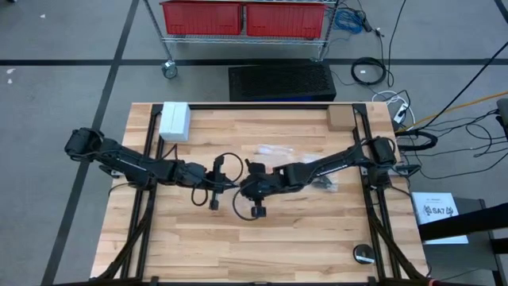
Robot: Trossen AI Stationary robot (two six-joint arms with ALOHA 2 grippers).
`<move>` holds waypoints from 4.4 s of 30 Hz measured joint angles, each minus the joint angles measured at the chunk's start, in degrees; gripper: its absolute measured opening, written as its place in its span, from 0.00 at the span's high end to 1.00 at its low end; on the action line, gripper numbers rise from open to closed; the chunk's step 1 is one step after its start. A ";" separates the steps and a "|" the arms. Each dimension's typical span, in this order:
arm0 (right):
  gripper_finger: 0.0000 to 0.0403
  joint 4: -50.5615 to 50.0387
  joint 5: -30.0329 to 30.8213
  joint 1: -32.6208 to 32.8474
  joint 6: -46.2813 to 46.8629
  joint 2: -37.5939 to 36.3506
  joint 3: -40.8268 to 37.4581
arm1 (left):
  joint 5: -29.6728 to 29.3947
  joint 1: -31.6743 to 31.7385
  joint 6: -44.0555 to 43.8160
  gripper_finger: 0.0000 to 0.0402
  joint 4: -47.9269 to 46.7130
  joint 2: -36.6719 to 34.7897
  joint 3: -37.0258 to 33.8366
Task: Sort rubber bands
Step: Open the left transparent zip bag, then put the yellow rubber band into the transparent zip bag
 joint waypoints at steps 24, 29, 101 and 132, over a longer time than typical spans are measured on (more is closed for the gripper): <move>1.00 32.89 1.38 -0.09 8.50 -0.34 -15.67 | -0.40 -2.62 -1.55 1.00 -1.89 -0.04 0.00; 1.00 48.11 -0.17 0.17 10.74 -0.34 -21.81 | -0.92 -2.99 -1.53 1.00 -1.88 -0.04 0.20; 0.48 2.12 7.46 10.64 14.74 15.56 9.26 | -16.92 -5.57 -1.53 1.00 -22.15 -20.83 -1.60; 0.99 -10.99 7.45 9.38 14.17 22.87 19.36 | -16.29 -7.13 -1.55 1.00 -21.62 -20.83 -1.60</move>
